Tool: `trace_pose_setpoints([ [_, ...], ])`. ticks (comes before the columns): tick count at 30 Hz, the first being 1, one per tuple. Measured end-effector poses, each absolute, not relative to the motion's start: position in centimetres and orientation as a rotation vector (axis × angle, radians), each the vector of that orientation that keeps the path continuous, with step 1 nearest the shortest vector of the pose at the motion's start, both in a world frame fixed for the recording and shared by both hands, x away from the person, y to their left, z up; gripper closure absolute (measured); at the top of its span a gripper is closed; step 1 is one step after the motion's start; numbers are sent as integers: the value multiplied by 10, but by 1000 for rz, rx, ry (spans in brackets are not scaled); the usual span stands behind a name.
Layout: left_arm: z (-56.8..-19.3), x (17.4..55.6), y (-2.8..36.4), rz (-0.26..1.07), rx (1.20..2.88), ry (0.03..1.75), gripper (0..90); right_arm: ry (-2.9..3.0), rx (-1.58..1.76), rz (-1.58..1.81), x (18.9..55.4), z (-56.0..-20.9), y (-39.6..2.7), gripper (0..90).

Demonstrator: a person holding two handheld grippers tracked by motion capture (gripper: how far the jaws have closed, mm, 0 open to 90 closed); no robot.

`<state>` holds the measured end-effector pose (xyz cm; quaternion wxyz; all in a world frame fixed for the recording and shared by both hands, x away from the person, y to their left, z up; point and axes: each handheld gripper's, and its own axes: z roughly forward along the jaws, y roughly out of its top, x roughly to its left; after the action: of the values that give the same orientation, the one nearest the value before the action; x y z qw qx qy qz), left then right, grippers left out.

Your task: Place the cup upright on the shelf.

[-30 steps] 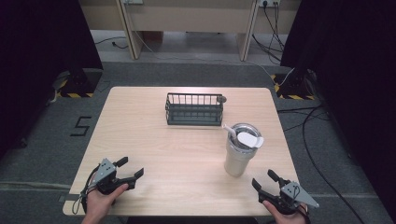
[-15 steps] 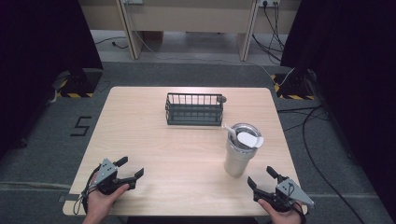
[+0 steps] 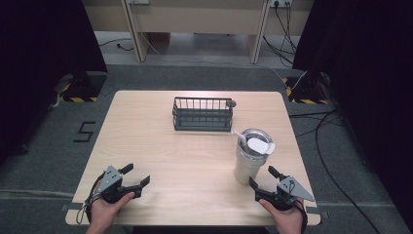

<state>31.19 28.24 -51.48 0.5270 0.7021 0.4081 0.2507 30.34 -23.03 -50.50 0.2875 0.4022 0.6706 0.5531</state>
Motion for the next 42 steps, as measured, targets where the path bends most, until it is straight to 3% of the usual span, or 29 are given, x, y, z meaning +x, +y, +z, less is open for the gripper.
trace_pose_setpoints([
  [9,-515,312,283,597,1678,978,156,1807,1042,1477,320,-506,-215,143],
  [21,-515,312,282,595,1678,973,156,1815,997,1456,339,-505,-201,68],
  [42,-515,313,282,584,1683,969,158,1783,978,1474,346,-510,-199,109],
])
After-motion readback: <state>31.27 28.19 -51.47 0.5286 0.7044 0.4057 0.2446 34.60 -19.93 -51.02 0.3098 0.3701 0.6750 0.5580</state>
